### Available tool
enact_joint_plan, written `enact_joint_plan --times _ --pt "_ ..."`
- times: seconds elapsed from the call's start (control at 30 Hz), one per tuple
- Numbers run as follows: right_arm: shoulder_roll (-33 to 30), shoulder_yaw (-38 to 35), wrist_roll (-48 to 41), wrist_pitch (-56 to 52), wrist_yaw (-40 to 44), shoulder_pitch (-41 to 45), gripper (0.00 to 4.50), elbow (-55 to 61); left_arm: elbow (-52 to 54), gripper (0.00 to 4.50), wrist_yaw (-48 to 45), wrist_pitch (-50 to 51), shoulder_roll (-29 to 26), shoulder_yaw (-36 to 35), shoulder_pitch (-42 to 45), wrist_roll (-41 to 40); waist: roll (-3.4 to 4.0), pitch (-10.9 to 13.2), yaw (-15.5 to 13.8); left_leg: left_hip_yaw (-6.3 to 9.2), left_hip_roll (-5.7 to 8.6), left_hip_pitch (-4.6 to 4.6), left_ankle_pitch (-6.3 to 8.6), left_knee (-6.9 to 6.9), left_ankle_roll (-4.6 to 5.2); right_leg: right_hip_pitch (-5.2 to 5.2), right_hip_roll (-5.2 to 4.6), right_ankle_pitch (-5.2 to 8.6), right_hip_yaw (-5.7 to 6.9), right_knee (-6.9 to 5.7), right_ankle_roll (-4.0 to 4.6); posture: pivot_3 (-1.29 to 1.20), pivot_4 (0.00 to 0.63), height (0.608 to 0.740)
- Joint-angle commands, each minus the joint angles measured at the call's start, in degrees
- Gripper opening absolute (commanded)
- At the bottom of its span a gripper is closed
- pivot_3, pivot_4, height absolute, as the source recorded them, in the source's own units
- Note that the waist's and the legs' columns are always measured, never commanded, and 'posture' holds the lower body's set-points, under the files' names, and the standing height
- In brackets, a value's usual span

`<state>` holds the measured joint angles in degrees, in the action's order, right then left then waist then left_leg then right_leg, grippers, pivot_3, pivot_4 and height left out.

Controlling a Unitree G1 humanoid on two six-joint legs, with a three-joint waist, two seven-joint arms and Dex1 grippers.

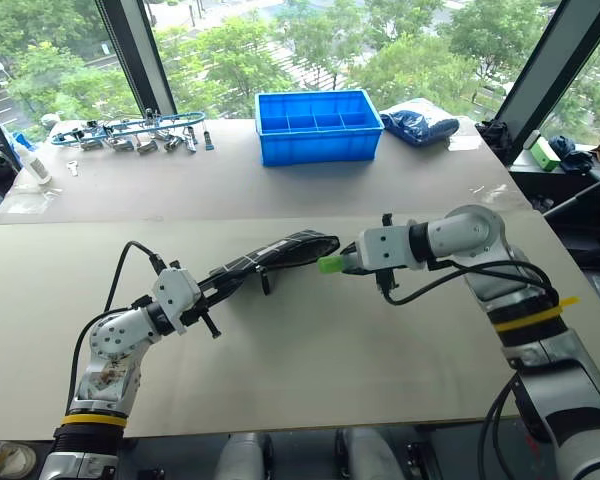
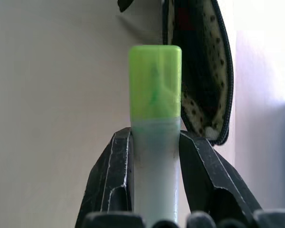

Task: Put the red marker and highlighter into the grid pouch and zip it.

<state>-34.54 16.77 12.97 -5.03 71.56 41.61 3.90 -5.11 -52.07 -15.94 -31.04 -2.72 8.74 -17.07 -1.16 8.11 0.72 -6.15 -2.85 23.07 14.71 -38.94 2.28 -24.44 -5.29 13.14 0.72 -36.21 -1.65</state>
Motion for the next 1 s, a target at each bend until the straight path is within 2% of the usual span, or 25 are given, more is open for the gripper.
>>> enact_joint_plan --times 0.03,0.17,0.3,0.57,1.0 --pt "1.6 0.6 6.6 -9.3 -6.3 3.0 1.00 5.4 0.0 0.00 -0.4 -0.5 -0.1 -0.6 0.7 -0.6 0.00 0.0 0.0 -0.01 0.02 -0.02 0.00 -0.01 0.01 0.02 0.01 0.00 0.01 0.00 0.00 0.00 0.150 0.740" --pt "2.7 2.4 11.0 -12.4 -9.9 5.6 1.00 6.2 -0.7 0.00 -0.8 -1.2 0.2 -0.7 0.8 -0.5 0.00 0.0 -0.1 -0.01 0.03 -0.01 0.00 -0.01 0.00 0.00 0.06 0.00 0.04 -0.01 0.02 0.00 0.150 0.740" --pt "3.2 4.8 12.8 -10.6 -11.7 7.0 1.00 5.9 -1.6 0.00 -1.1 -1.8 0.2 -0.7 1.1 -0.4 0.00 0.0 0.0 -0.03 0.06 0.12 0.00 -0.02 0.00 -0.09 0.06 0.00 0.05 0.03 0.01 0.00 0.150 0.740" --pt "0.1 8.3 13.6 -3.6 -11.4 1.9 1.00 9.4 -3.1 0.00 -1.1 -2.3 0.6 -1.0 2.3 -0.4 -0.01 0.0 -0.2 -0.02 0.08 0.13 0.00 -0.02 0.00 -0.06 0.06 0.01 0.06 0.06 -0.01 0.00 0.150 0.740" --pt "3.0 10.1 17.1 -1.6 -16.0 2.4 1.00 2.5 -2.7 0.00 -1.5 -2.1 0.1 -1.3 2.6 -0.8 -0.01 0.0 0.0 -0.02 0.05 0.11 -0.01 -0.02 0.00 -0.05 0.11 0.01 0.05 0.06 -0.01 0.00 0.150 0.740"
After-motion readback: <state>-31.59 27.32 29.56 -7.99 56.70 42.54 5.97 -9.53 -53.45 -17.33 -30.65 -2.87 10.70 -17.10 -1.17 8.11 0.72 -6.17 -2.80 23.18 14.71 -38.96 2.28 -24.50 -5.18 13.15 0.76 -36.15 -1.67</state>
